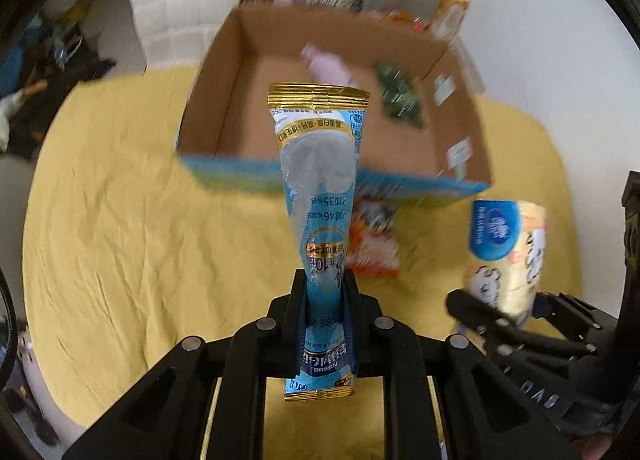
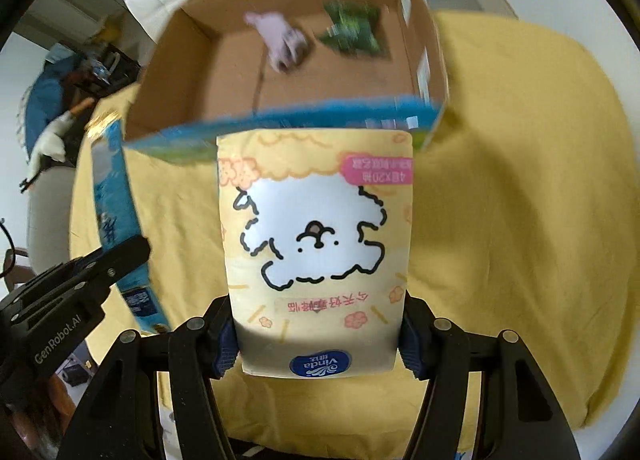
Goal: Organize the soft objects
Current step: 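Lower the tube and tissue pack into the box and open both tools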
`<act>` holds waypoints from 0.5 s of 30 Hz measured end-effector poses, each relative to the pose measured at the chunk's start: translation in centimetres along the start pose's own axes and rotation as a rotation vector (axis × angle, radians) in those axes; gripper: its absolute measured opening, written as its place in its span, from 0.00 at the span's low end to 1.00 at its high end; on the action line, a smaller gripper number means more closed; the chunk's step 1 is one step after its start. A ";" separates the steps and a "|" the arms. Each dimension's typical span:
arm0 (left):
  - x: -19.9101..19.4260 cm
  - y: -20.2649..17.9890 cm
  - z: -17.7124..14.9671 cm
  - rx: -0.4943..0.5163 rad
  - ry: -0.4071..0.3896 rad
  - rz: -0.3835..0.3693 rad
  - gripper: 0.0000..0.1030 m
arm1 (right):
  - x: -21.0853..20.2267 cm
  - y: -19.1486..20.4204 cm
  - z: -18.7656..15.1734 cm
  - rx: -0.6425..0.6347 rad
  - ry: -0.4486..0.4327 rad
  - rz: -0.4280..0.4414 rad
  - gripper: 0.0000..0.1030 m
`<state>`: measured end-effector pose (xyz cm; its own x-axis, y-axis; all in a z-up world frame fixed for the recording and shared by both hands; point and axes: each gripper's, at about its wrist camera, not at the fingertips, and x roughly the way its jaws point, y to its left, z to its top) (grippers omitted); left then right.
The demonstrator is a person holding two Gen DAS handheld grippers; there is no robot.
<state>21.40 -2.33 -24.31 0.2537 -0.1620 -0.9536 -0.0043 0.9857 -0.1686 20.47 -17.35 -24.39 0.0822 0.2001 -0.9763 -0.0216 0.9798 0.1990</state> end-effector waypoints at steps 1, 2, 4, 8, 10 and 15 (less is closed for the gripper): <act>-0.3 0.1 0.8 0.006 -0.016 -0.001 0.13 | -0.8 0.0 1.1 -0.005 -0.012 0.000 0.64; 0.2 0.9 1.5 0.011 -0.026 -0.004 0.13 | -1.5 0.3 1.6 -0.007 -0.025 -0.003 0.64; -0.5 0.7 3.0 0.017 -0.045 -0.014 0.13 | -2.6 0.8 2.4 -0.006 -0.043 0.002 0.64; -0.6 0.7 6.6 0.016 -0.032 -0.049 0.13 | -3.7 -0.7 4.9 0.008 -0.060 0.007 0.64; 0.2 1.4 8.7 0.014 -0.021 -0.055 0.13 | -3.8 -1.3 5.6 0.016 -0.062 0.007 0.64; 4.0 3.0 14.2 0.000 0.047 -0.031 0.13 | 0.5 -0.6 11.4 0.028 -0.058 -0.030 0.64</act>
<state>36.11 0.61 -25.12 0.2085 -0.1948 -0.9584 0.0031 0.9801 -0.1985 31.89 -17.77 -23.98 0.1396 0.1697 -0.9755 0.0092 0.9849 0.1727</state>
